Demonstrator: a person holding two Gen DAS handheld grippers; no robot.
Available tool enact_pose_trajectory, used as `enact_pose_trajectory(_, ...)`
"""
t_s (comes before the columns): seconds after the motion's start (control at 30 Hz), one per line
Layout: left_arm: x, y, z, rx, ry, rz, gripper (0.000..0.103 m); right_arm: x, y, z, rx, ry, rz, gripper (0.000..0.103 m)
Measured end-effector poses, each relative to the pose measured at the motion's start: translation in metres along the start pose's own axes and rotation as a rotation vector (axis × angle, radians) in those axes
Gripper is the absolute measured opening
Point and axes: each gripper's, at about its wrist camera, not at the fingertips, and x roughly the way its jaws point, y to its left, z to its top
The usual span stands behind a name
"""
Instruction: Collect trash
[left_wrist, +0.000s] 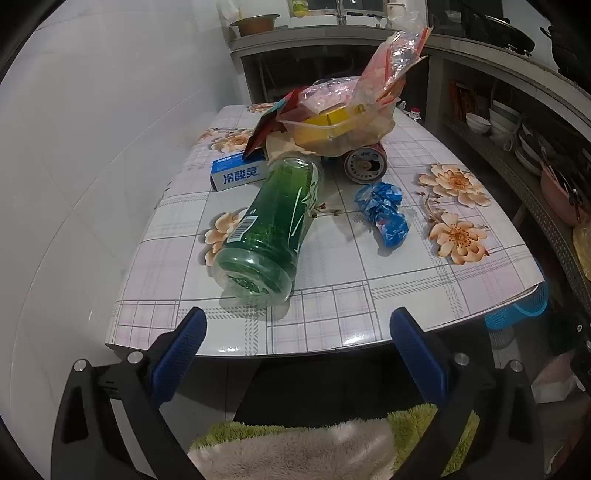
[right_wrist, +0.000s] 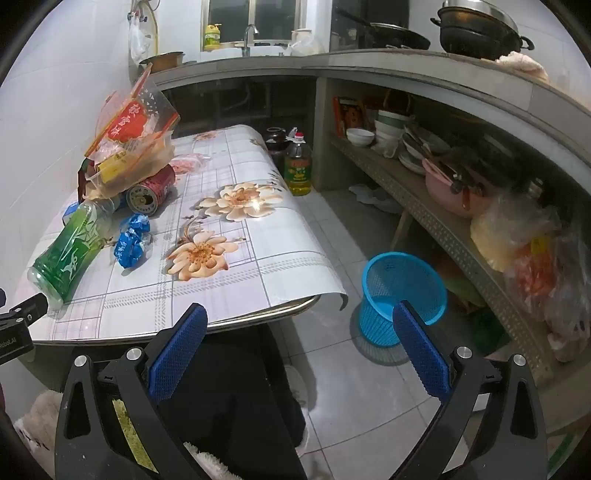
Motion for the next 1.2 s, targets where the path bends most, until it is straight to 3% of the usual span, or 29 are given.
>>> enact_pose_trajectory(1.2, 0.0031, 0.0040, -0.0029, -0.005, 0.014, 0.005, 0.097, 0.0031, 0.0052, -0.0011, -0.003, 0.001, 0.010, 0.096)
